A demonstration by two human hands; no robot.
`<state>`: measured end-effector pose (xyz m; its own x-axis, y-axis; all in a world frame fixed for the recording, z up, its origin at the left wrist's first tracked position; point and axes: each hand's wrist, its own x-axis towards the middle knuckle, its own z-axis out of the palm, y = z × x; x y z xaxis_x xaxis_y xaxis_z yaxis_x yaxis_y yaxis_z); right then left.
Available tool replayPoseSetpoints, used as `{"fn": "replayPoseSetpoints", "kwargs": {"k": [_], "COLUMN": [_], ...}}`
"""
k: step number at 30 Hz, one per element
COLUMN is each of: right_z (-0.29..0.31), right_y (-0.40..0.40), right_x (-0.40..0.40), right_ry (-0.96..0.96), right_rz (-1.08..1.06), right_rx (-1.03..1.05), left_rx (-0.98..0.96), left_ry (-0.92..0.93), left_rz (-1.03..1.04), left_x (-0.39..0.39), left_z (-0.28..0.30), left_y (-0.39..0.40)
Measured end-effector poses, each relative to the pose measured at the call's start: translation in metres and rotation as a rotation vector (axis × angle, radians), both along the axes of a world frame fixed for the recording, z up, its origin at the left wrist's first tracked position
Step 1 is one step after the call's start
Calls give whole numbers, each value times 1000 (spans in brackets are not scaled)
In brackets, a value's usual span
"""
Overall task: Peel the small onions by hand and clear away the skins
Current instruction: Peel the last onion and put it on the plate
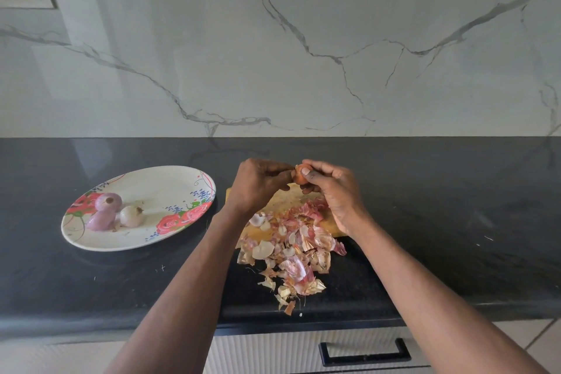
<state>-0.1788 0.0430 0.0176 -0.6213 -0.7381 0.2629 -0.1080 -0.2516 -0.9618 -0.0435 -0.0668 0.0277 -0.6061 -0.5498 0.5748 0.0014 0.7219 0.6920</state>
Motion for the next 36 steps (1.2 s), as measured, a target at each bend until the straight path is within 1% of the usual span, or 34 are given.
{"fn": "replayPoseSetpoints", "kwargs": {"k": [5, 9, 13, 20, 23, 27, 36], "right_z": [-1, -4, -5, -5, -2, -1, -3], "right_y": [1, 0, -1, -5, -4, -4, -5], "right_x": [-1, -1, -1, 1, 2, 1, -2], "right_ry": [16, 91, 100, 14, -56, -91, -77], "right_rz": [-7, -20, -20, 15, 59, 97, 134], "right_rx": [11, 37, 43, 54, 19, 7, 23], "left_rx": [-19, -28, -49, -213, -222, -240, -248], "left_ry": [-24, -5, 2, -11, 0, 8, 32], "left_rz": [5, 52, 91, 167, 174, 156, 144], "left_x": [-2, -4, -6, -8, -8, -6, -4], "left_z": [-2, -5, -7, -8, -7, -6, -5], "left_y": [-1, 0, 5, 7, 7, 7, 8]}}
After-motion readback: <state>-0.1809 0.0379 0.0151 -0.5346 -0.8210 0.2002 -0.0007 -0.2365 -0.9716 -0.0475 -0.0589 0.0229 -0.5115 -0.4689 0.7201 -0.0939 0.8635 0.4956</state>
